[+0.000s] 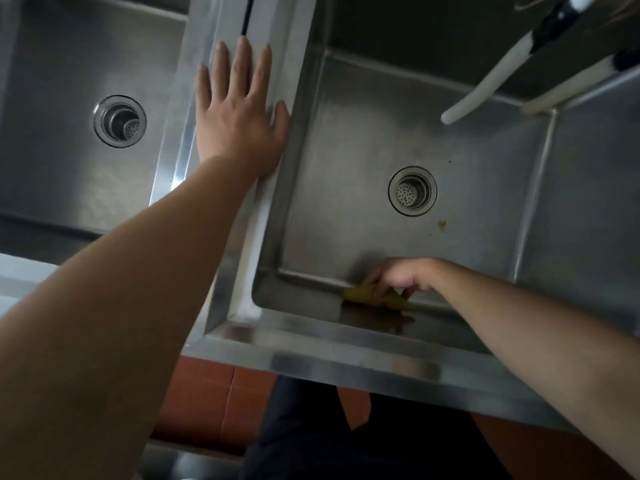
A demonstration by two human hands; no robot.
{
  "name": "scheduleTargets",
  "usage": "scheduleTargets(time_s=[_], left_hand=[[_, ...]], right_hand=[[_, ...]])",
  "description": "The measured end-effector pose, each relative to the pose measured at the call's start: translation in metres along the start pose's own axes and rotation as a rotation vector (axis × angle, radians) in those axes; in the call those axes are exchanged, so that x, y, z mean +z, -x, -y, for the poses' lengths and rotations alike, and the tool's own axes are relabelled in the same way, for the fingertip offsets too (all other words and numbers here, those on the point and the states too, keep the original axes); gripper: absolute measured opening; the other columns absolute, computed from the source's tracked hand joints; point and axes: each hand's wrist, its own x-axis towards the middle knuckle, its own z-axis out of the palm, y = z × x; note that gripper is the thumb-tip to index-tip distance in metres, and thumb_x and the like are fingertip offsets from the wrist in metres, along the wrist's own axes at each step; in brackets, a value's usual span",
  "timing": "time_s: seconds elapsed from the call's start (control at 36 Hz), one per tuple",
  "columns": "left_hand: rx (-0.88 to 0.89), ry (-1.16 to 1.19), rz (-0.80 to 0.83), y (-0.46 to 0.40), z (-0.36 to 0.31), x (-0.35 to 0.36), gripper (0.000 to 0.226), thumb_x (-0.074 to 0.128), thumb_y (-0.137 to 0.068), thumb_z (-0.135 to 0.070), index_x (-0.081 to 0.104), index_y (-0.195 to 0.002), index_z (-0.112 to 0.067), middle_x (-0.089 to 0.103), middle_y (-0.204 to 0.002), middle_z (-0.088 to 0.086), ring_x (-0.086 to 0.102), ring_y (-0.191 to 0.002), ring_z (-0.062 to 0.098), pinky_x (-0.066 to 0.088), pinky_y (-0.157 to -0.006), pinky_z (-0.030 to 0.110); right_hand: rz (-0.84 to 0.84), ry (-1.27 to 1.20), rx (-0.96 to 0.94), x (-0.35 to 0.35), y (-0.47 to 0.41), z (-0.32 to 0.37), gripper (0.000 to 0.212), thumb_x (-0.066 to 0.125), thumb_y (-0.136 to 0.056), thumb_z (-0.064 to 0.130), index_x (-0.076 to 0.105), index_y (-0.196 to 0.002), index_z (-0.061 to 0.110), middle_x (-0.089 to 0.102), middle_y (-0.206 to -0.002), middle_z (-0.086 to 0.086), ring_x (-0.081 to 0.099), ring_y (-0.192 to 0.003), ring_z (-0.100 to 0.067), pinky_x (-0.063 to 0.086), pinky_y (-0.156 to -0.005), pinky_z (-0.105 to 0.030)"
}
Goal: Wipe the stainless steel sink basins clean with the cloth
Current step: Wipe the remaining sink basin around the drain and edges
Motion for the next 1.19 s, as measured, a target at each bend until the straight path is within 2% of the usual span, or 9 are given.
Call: scheduleTargets(time_s=[0.14,0.25,0.33,0.44,0.61,0.81,1.0,1.11,1.19], left_hand=[[-0.061,0.041,0.088,-0.002,-0.006,-0.004,0.067,0.023,-0.097,-0.047,0.002,-0.158,-0.028,0.001,-0.166,0.003,-0.006,-0.152,0.027,0.000,-0.123,0.050],[-0.140,0.089,0.111,0.002,-0.023,-0.006,0.072,0.024,-0.094,-0.052,0.004,-0.158,-0.026,0.000,-0.166,0.005,-0.007,-0.152,0.028,-0.005,-0.122,0.052],[-0.080,-0.017,0.109,0.020,-0.027,-0.003,0.069,0.022,-0.096,-0.050,0.005,-0.158,-0.022,-0.001,-0.166,0.010,-0.005,-0.152,0.029,-0.001,-0.123,0.050],[-0.015,-0.073,0.168,0.067,-0.040,-0.002,0.073,0.034,-0.095,-0.042,0.004,-0.158,-0.022,-0.003,-0.165,0.011,-0.004,-0.152,0.029,-0.003,-0.123,0.048],[-0.128,-0.047,0.241,0.161,-0.045,-0.014,0.067,0.032,-0.099,-0.038,0.003,-0.158,-0.027,-0.006,-0.166,0.004,-0.011,-0.152,0.025,-0.005,-0.123,0.049],[-0.223,0.156,0.177,0.218,-0.030,-0.002,0.068,0.041,-0.095,-0.017,0.016,-0.157,-0.030,0.006,-0.166,-0.005,-0.008,-0.153,0.020,-0.002,-0.123,0.045],[-0.377,0.382,0.015,0.212,-0.057,-0.008,0.075,0.029,-0.077,-0.008,0.037,-0.151,-0.018,0.032,-0.159,0.001,0.010,-0.152,0.026,0.006,-0.123,0.049],[-0.178,0.590,-0.088,0.201,-0.079,-0.012,0.062,0.036,-0.077,-0.002,0.060,-0.134,-0.012,0.064,-0.130,-0.002,0.052,-0.129,0.021,0.039,-0.110,0.044],[-0.197,0.797,0.104,0.183,-0.104,-0.016,0.057,0.036,-0.080,-0.010,0.064,-0.127,-0.023,0.070,-0.113,-0.012,0.064,-0.106,0.006,0.051,-0.094,0.028]], right_hand=[[-0.167,-0.536,-0.140,-0.001,0.036,-0.033,0.036,0.056,-0.094,0.005,0.057,-0.125,0.024,0.066,-0.104,-0.008,0.063,-0.093,-0.025,0.051,-0.082,-0.043],[-0.247,-0.735,-0.239,-0.006,0.045,-0.056,0.044,0.060,-0.094,0.011,0.054,-0.136,0.019,0.066,-0.114,-0.011,0.063,-0.103,-0.028,0.053,-0.090,-0.048],[-0.394,-0.593,-0.242,-0.007,0.042,-0.052,0.059,0.067,-0.089,0.014,0.047,-0.144,0.023,0.062,-0.126,-0.007,0.062,-0.110,-0.026,0.053,-0.094,-0.045],[-0.589,-0.406,-0.349,0.000,0.031,-0.013,0.049,0.057,-0.090,0.010,0.054,-0.137,0.023,0.060,-0.117,-0.001,0.057,-0.101,-0.021,0.050,-0.086,-0.032],[-0.523,-0.097,-0.515,0.026,-0.019,0.054,0.040,0.056,-0.097,0.023,0.057,-0.136,0.025,0.057,-0.139,0.003,0.051,-0.129,-0.019,0.030,-0.096,-0.013],[-0.326,0.487,-0.475,0.069,-0.076,0.097,0.047,0.054,-0.091,0.015,0.052,-0.137,0.025,0.058,-0.137,-0.012,0.057,-0.119,-0.035,0.046,-0.101,-0.038],[-0.207,0.575,-0.456,0.050,-0.078,0.079,0.055,0.048,-0.092,0.006,0.049,-0.143,0.026,0.051,-0.146,-0.008,0.050,-0.129,-0.031,0.038,-0.109,-0.036],[-0.160,0.436,-0.364,0.033,-0.064,0.038,0.013,0.058,-0.091,0.045,0.071,-0.091,0.045,0.069,-0.116,0.007,0.062,-0.103,-0.020,0.045,-0.091,-0.032],[-0.173,0.343,-0.319,0.015,-0.065,-0.009,0.050,0.052,-0.070,0.085,0.071,-0.079,0.040,0.070,-0.089,0.014,0.063,-0.087,-0.014,0.047,-0.083,-0.030]])
